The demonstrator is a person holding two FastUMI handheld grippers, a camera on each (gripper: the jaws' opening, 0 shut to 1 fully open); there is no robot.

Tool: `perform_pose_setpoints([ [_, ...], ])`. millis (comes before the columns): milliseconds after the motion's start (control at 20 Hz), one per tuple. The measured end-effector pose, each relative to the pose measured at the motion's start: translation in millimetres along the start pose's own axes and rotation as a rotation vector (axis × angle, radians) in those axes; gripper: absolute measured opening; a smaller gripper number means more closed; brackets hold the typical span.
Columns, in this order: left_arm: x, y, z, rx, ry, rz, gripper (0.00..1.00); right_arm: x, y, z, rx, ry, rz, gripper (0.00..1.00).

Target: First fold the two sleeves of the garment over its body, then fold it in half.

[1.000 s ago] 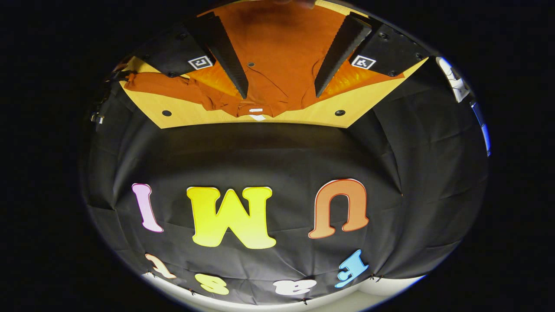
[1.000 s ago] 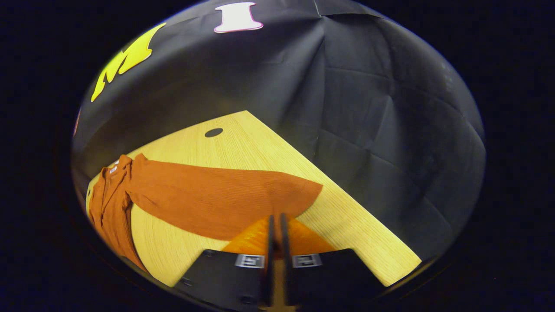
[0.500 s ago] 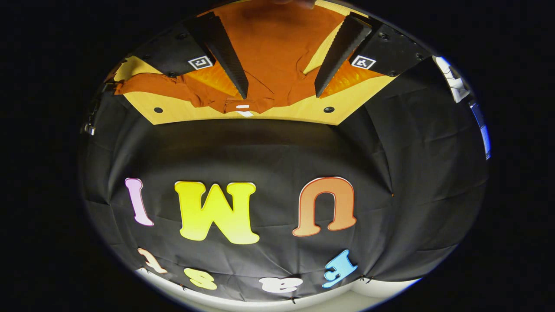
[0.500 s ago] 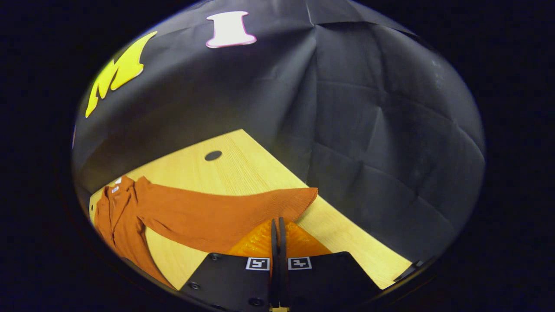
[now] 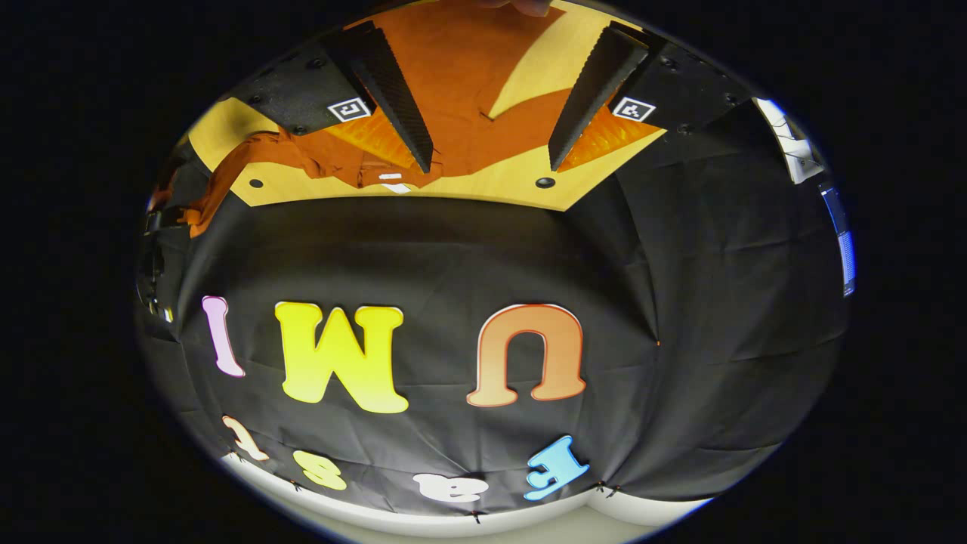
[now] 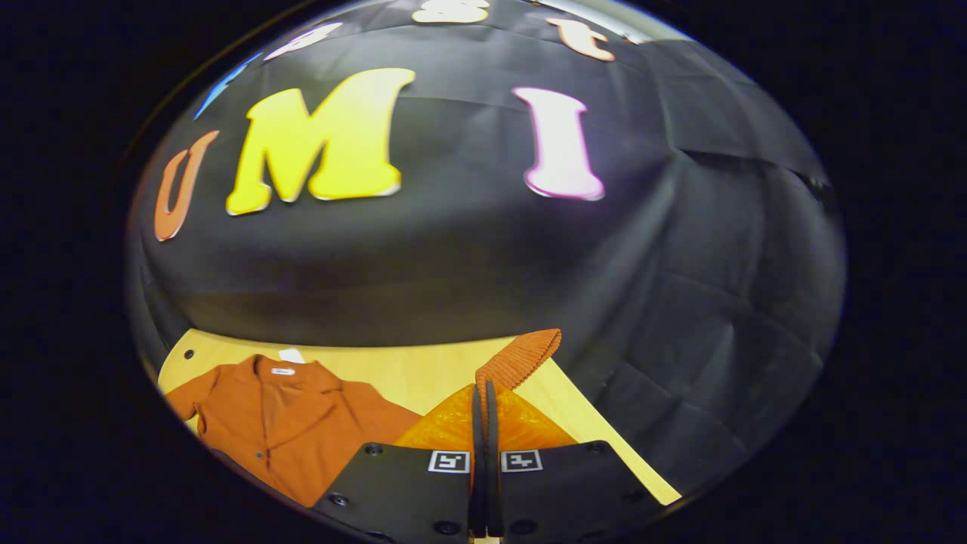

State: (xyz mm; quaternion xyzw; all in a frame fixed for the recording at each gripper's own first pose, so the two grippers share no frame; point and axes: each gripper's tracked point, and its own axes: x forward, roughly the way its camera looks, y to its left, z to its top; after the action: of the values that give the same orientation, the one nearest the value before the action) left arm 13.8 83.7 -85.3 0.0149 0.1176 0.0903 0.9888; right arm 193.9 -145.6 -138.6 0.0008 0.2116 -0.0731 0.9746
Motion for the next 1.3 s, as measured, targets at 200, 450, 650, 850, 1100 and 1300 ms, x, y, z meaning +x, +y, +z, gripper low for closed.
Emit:
perform_pose_setpoints([
  [200,1,54,-7,-0.039,0.003,0.058,1.0,10,114,29,-0.056,-0.029,0.114,0.0],
  [450,-7,126,-18,-0.07,0.015,0.149,1.0,15,259,8,-0.11,-0.007,0.231,0.01],
  [650,-20,180,-25,-0.082,0.033,0.216,0.99,19,356,-46,-0.172,0.033,0.302,0.01],
  [850,-42,223,-41,-0.089,0.064,0.289,1.0,30,420,-128,-0.221,0.159,0.363,0.01],
  [1100,-65,258,-70,-0.095,0.123,0.366,0.99,38,467,-187,-0.211,0.259,0.458,0.1],
  [1300,-71,266,-89,-0.123,0.166,0.395,1.0,27,486,-191,-0.178,0.28,0.507,0.31],
])
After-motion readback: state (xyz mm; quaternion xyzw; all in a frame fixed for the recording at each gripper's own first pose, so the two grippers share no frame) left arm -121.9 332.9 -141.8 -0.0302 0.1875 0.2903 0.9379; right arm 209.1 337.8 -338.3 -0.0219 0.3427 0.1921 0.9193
